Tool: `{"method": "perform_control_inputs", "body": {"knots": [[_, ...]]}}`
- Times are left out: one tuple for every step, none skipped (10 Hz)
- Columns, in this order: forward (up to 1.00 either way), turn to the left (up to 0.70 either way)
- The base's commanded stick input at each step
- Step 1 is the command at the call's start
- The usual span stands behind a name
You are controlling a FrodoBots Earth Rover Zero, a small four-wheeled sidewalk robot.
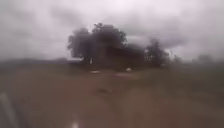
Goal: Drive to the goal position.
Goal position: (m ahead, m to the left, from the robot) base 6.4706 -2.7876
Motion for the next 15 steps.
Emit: {"method": "perform_control_inputs", "body": {"knots": [[0.70,-0.27],[0.70,-0.27],[0.70,-0.27],[0.70,-0.27],[0.70,-0.27],[0.70,0.00],[0.70,0.00],[0.70,0.00],[0.70,0.00],[0.70,0.00],[0.70,0.00],[0.70,0.00],[0.70,0.00],[0.70,0.00],[0.70,0.00]]}}
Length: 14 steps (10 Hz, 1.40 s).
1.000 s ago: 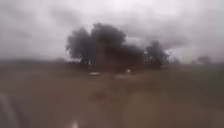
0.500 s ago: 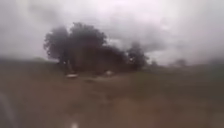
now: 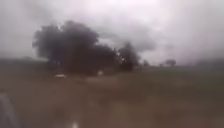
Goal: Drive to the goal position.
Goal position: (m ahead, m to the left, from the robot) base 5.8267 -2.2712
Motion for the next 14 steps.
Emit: {"method": "perform_control_inputs", "body": {"knots": [[0.70,0.00],[0.70,0.00],[0.70,0.00],[0.70,0.00],[0.70,0.00],[0.70,0.00],[0.70,-0.27],[0.70,-0.27],[0.70,-0.27],[0.70,-0.27],[0.70,-0.27],[0.70,-0.27],[0.70,-0.26],[0.70,0.00]]}}
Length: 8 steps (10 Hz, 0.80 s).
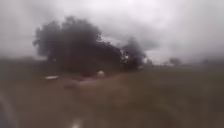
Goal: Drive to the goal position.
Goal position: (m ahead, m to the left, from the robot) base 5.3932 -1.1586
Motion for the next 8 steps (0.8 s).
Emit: {"method": "perform_control_inputs", "body": {"knots": [[0.70,0.00],[0.70,0.00],[0.70,0.00],[0.70,0.00],[0.70,0.00],[0.70,0.00],[0.70,0.00],[0.70,0.00]]}}
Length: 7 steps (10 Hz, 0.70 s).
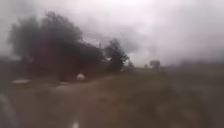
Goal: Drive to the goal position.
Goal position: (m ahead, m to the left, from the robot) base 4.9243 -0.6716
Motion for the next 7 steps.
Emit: {"method": "perform_control_inputs", "body": {"knots": [[0.70,0.00],[0.70,0.00],[0.70,0.00],[0.70,0.00],[0.70,0.00],[0.70,0.00],[0.70,0.00]]}}
